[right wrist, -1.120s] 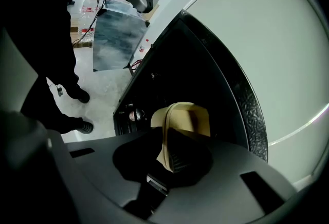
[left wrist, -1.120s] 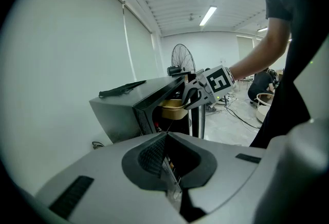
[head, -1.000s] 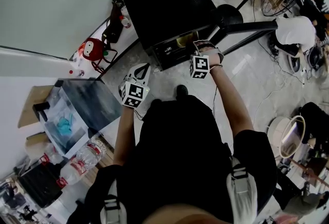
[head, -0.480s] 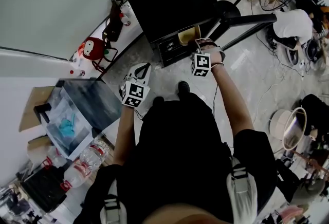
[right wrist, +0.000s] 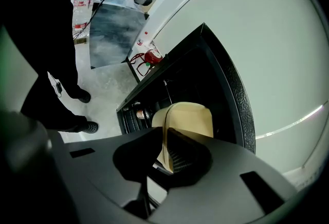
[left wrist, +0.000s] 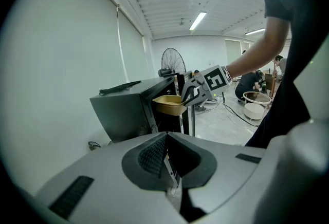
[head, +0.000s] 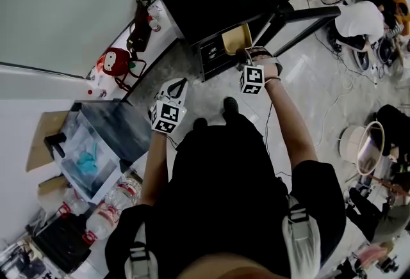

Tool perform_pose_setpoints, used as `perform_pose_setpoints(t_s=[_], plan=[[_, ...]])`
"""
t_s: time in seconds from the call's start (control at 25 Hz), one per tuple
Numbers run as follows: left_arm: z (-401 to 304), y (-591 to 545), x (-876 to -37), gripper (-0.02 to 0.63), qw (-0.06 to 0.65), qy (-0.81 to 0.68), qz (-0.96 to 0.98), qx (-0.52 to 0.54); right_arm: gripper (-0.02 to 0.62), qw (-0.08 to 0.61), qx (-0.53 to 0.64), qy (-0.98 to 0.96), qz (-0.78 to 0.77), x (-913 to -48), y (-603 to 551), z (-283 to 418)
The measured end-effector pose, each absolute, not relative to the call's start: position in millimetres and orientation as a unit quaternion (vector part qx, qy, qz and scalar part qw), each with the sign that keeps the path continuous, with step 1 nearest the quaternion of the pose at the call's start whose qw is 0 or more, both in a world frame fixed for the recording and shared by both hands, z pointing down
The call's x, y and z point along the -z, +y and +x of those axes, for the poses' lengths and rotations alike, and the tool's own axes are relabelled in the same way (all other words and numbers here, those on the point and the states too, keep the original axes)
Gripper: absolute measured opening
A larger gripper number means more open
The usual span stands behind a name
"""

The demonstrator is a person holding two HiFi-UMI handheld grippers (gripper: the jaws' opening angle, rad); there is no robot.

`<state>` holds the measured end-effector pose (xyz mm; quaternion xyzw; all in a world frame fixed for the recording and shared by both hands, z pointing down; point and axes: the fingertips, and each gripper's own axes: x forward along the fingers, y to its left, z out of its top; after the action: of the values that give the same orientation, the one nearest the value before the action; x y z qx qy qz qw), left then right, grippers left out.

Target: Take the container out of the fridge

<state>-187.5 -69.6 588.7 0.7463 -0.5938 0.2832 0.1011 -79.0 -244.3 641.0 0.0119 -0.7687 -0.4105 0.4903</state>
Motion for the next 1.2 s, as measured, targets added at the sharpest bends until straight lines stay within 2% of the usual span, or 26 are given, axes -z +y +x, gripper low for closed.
perform_pose_setpoints(t_s=[1.2], plan=[[-186, -5, -592, 0.020, 0.054, -0.507, 0.811, -0.288, 0.028, 0.532, 0.369, -0.756, 0.102, -642, -159, -40]])
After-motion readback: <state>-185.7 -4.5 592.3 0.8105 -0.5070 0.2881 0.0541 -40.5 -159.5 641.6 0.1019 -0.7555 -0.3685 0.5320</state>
